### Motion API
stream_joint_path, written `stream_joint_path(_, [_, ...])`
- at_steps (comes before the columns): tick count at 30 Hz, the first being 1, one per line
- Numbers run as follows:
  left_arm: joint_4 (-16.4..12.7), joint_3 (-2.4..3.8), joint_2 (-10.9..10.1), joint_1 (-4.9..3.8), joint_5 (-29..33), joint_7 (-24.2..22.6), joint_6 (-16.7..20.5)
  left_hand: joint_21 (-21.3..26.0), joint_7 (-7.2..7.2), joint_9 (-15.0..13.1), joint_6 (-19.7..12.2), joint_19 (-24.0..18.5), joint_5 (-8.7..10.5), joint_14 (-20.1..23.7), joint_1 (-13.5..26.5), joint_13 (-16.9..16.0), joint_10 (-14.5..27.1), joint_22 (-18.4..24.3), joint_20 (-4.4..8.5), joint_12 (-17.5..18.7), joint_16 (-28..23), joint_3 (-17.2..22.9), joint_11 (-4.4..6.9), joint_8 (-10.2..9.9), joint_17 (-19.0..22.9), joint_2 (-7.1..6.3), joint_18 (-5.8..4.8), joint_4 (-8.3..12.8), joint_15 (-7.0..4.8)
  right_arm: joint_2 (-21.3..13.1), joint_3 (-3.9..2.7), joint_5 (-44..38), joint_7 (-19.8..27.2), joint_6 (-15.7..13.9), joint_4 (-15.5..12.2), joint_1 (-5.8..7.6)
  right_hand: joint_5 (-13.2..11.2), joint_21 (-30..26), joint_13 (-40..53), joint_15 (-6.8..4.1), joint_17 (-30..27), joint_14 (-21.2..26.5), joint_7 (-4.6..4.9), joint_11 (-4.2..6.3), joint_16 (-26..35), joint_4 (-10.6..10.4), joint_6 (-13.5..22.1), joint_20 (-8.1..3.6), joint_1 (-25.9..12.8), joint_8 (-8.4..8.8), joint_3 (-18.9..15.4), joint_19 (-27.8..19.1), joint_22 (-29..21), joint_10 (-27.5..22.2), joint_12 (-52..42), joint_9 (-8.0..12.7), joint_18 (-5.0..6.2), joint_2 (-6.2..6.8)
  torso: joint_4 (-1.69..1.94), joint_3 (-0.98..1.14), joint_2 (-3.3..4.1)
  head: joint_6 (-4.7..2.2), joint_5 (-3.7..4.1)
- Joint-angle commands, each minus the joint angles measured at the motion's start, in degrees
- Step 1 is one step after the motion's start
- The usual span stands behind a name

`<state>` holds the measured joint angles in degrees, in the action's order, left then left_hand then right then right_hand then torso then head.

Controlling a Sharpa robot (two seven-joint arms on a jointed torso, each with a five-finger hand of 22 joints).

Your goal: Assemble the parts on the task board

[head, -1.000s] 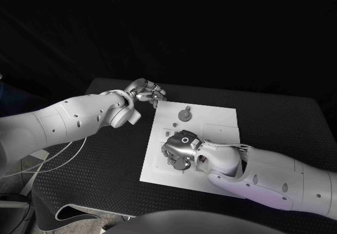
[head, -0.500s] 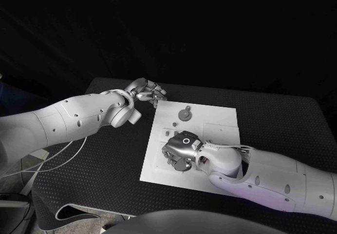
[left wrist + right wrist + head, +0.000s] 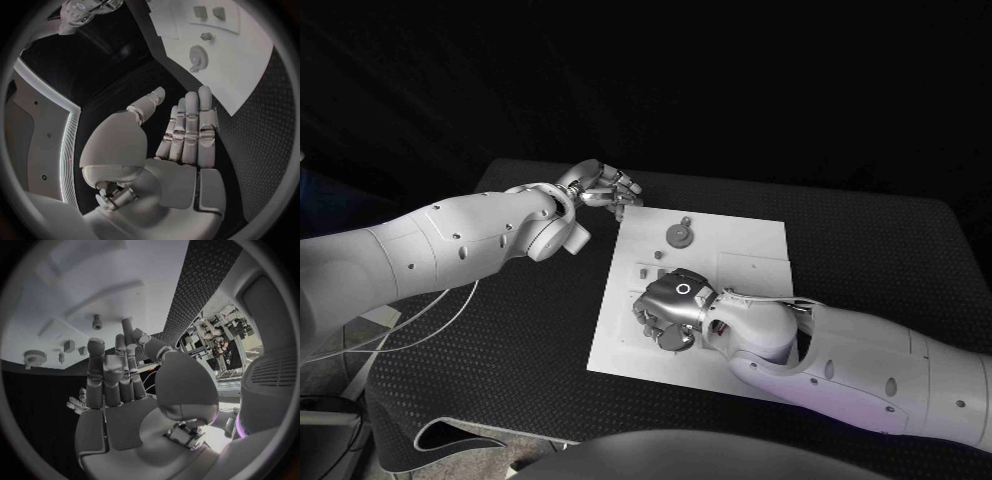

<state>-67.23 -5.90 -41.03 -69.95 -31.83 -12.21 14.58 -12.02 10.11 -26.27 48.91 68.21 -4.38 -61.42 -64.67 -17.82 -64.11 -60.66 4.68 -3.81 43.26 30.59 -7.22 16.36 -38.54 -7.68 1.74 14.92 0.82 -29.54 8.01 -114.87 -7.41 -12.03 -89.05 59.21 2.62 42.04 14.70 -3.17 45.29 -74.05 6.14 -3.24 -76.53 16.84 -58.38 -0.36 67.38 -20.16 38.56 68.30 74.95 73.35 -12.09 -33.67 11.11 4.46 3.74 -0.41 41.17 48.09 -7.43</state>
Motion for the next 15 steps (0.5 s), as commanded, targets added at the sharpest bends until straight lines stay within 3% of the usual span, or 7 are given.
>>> stream_joint_path(1, [-0.14,0.03,0.05,-0.07,0.07,-0.37,-0.65,0.28,0.34,0.06,-0.16,0.33,-0.03,-0.39,0.02,0.08,0.37,-0.09,0.03,-0.11,-0.25,-0.19,0.01,0.15,-0.11,0.09,3.00,-0.08,0.13,-0.13,0.31,0.29,0.22,2.19,0.23,-0.33,0.17,0.37,0.06,-1.25,0.07,0.68,0.00,1.32,0.27,-0.11,-0.48,-0.50,0.35,-0.23,0.13,-0.10,1.11,1.68,-0.33,-0.05,3.89,-0.25,0.03,-0.02,0.03,0.04,0.03])
stream_joint_path(15, [-0.15,0.03,0.02,-0.07,0.07,-0.34,-0.63,0.31,0.30,0.07,-0.15,0.33,-0.03,-0.40,0.01,0.12,0.37,-0.12,0.02,-0.12,-0.31,-0.20,0.01,0.19,-0.20,0.10,3.01,-0.07,0.14,-0.19,0.31,0.40,0.24,2.55,0.10,-0.33,0.17,0.37,0.13,-1.26,0.08,0.69,0.00,1.33,0.29,-0.11,-0.49,-0.49,0.31,-0.22,0.11,-0.12,1.11,1.70,-0.33,-0.09,3.89,-0.29,0.03,-0.05,0.00,0.15,0.09])
